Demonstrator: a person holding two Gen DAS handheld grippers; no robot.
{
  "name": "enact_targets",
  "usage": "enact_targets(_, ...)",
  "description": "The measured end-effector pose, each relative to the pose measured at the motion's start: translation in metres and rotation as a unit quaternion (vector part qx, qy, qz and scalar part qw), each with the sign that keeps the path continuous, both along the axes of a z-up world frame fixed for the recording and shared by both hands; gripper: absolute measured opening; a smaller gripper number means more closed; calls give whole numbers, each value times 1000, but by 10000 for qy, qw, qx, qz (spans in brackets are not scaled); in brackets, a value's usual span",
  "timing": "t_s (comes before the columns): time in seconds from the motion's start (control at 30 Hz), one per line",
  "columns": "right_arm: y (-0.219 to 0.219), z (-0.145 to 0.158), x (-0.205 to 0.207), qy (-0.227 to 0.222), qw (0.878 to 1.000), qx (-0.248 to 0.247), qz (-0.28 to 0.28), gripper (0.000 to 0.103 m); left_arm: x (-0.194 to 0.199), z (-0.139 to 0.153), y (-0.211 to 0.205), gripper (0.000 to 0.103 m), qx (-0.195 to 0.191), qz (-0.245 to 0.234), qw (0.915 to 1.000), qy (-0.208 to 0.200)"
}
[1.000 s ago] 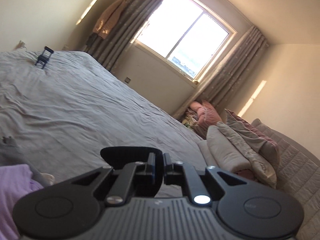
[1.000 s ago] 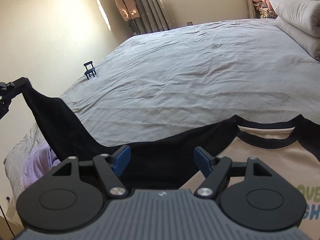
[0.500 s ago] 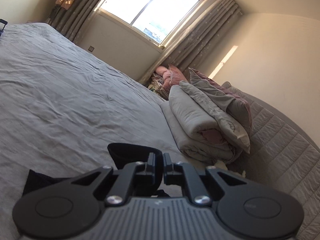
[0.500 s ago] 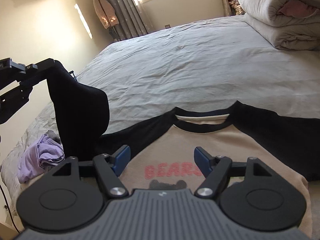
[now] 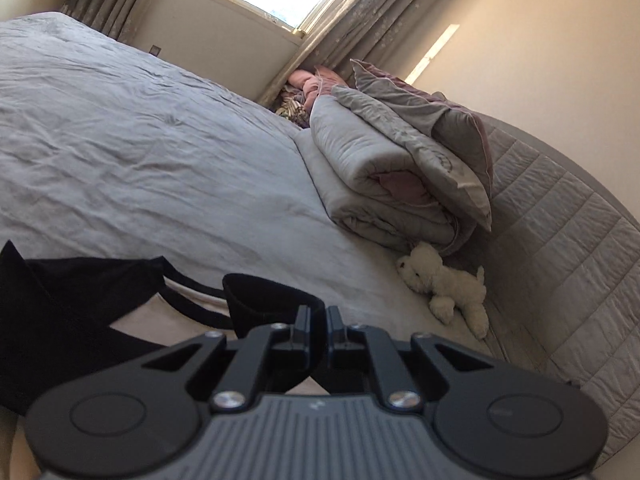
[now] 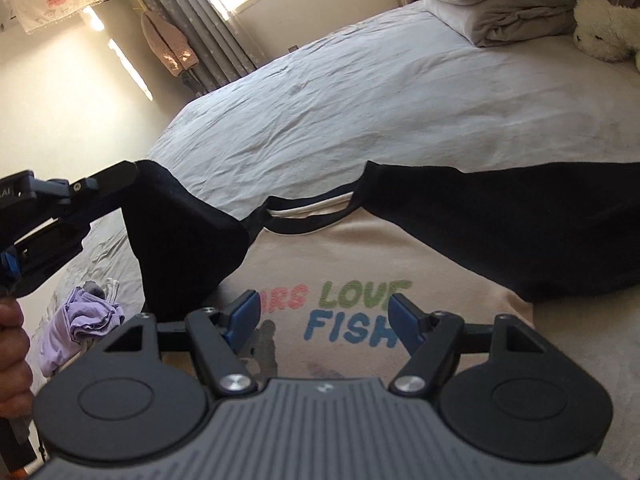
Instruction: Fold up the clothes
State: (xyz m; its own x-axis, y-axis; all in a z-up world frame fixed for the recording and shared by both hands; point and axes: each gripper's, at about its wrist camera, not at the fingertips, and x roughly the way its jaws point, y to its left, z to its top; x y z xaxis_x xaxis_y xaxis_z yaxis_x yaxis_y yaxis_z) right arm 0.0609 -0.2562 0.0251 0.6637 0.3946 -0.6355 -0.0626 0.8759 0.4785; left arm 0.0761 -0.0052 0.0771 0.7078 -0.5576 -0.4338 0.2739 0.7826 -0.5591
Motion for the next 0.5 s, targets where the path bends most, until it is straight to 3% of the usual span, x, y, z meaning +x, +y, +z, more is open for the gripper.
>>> enact_targets(0.2, -18, -12, 10, 379, 9987, 247, -237, 74, -4, -28, -23, 7, 98, -145, 9995, 271)
enact_targets(0.5, -21, -9, 10, 463, 9984, 306, -145, 74, -14, -67, -37, 7, 209, -378, 9973, 589)
